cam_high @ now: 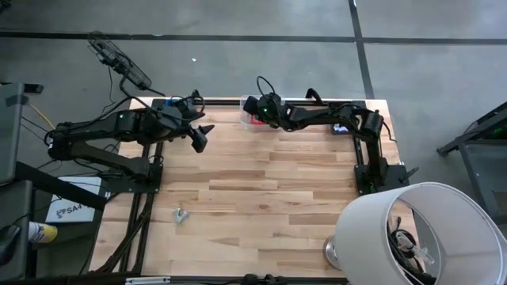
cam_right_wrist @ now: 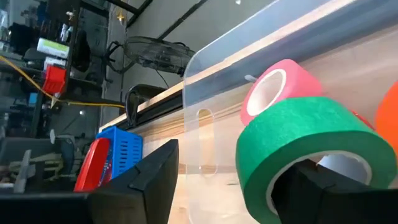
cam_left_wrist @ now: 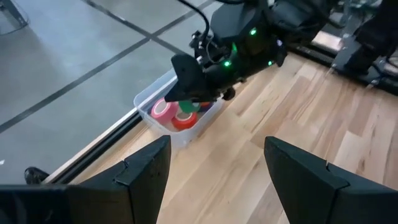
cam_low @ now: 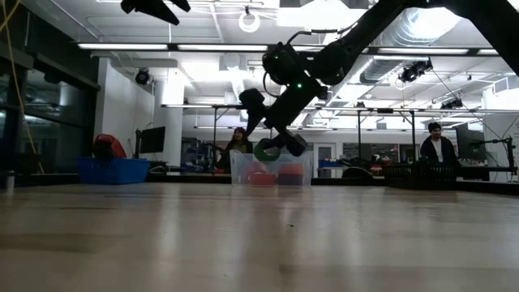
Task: Pick and place Stapler, Stapler remover, tape
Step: Put the green tape into the transparent bin, then put the blue staple remover into the black bin
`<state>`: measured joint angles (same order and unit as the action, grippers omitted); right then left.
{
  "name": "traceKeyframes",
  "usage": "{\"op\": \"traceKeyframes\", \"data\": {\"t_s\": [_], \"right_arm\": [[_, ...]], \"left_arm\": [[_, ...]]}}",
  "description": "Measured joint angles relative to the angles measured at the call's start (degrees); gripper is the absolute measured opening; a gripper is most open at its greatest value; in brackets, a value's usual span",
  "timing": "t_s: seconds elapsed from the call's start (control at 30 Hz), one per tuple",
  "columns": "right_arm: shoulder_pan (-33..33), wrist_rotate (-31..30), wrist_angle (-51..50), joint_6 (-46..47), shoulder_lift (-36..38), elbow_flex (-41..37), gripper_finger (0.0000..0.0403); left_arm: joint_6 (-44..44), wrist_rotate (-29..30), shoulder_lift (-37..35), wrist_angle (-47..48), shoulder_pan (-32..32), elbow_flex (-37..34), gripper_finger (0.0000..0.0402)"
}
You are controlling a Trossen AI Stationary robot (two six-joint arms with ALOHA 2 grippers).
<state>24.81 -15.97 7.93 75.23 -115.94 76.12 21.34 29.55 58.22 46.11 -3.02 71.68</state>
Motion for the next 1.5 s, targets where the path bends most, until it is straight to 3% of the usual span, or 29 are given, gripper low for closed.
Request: {"op": "traceKeyframes", "data": {"t_s": [0.2, 0.33, 0.63, 0.8, 1.17, 1.3, 1.5], "right_arm": [[1.17, 1.54, -0.67, 4.67, 0.0, 0.19, 0.0213], [1.38, 2.66, -6.42, 3.01, 0.0, 3.3, 0.0213], [2.3, 1.4, -26.25, -15.52, 0.0, 17.77, 0.0213], [3.75, 1.14, -32.11, -20.5, 0.02, 20.48, 0.0213], [2.49, 5.19, -35.2, -24.71, 0.02, 20.48, 0.0213], [1.63, 10.11, -33.16, -29.94, 0.02, 20.51, 0.0213], [-0.99, 13.48, -33.38, -36.28, 0.02, 20.59, 0.0213]], "left_arm": [[1.5, 1.81, -1.68, 1.91, 0.0, 0.0, 0.0255], [1.73, 2.29, -2.26, 2.17, 0.01, 0.02, 0.0255], [1.73, 2.28, -2.34, 2.16, 0.02, 0.02, 0.0255], [1.73, 2.27, -2.34, 2.17, 0.02, 0.02, 0.0255], [1.72, 1.63, -2.34, 2.14, 0.02, 0.02, 0.0255], [2.12, 0.98, -2.34, 2.9, 0.02, 0.02, 0.0255], [8.01, 0.35, -2.34, 8.86, 0.02, 0.02, 0.0255]]}}
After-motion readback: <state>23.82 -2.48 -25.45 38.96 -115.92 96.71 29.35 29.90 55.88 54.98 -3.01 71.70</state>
